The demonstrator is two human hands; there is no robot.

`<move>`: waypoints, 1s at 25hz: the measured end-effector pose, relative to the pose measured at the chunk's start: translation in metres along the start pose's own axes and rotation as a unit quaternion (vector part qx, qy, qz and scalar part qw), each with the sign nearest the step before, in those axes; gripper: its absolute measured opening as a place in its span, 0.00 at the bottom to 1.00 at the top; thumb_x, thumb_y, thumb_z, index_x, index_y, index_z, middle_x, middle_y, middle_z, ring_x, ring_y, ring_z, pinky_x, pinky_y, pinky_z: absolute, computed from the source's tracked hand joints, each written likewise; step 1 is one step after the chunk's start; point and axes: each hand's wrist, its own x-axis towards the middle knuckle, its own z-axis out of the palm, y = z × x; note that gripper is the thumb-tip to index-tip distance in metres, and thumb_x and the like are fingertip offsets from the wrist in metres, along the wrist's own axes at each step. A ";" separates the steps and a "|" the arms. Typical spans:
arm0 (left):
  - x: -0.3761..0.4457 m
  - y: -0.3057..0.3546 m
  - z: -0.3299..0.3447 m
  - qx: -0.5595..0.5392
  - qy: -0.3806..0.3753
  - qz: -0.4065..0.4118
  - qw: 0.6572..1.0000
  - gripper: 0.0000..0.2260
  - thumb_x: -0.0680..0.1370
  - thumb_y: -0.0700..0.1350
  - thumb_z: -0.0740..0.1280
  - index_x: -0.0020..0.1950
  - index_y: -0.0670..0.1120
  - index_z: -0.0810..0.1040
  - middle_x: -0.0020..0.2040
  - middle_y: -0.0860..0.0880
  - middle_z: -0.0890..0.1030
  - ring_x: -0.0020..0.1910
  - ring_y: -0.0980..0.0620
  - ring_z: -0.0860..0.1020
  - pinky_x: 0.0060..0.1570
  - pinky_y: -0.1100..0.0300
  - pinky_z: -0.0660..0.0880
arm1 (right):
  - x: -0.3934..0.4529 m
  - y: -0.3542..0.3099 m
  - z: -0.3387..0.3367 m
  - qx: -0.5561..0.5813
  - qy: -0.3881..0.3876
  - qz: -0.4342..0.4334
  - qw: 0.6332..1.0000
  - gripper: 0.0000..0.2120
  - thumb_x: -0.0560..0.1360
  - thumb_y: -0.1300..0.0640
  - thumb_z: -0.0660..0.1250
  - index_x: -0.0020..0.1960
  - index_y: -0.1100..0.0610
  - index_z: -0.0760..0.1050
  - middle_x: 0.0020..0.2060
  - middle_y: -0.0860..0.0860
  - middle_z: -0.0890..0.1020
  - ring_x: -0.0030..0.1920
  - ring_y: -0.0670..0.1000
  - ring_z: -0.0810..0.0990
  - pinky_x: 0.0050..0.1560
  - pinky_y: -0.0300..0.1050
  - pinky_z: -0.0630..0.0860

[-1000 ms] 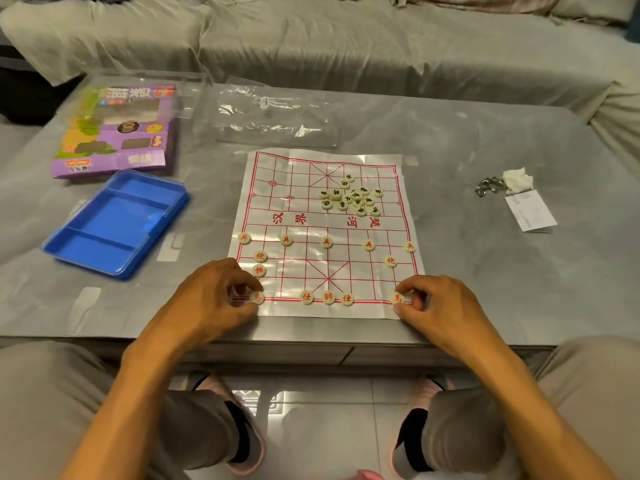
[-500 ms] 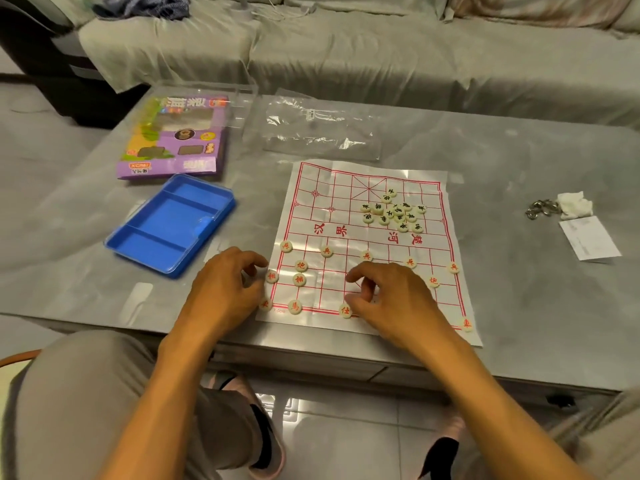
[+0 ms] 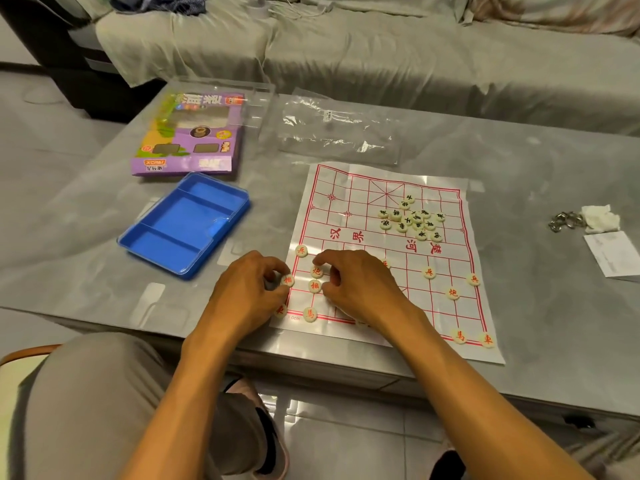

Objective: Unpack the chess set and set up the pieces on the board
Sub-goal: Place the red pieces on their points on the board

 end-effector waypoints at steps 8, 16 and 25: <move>0.000 -0.001 0.005 0.014 0.014 0.002 1.000 0.13 0.73 0.56 0.70 0.55 0.53 0.79 0.46 0.57 0.75 0.42 0.56 0.75 0.41 0.65 0.73 | -0.011 -0.001 0.015 -0.021 0.051 0.006 0.998 0.13 0.74 0.42 0.66 0.53 0.49 0.77 0.50 0.48 0.82 0.47 0.48 0.78 0.45 0.38 0.72; -0.011 0.009 -0.009 -0.014 0.007 0.075 0.997 0.12 0.73 0.54 0.71 0.55 0.52 0.80 0.47 0.56 0.76 0.42 0.58 0.75 0.39 0.68 0.70 | -0.037 0.027 -0.016 0.006 0.089 0.056 0.994 0.12 0.73 0.43 0.67 0.52 0.48 0.76 0.39 0.44 0.78 0.42 0.45 0.75 0.41 0.41 0.72; -0.028 0.028 0.011 0.043 -0.062 0.200 0.977 0.14 0.75 0.57 0.67 0.57 0.55 0.80 0.50 0.61 0.71 0.48 0.61 0.69 0.41 0.73 0.64 | -0.138 0.094 -0.037 0.011 0.100 0.162 0.982 0.09 0.72 0.41 0.68 0.48 0.44 0.73 0.41 0.41 0.76 0.48 0.45 0.75 0.40 0.34 0.69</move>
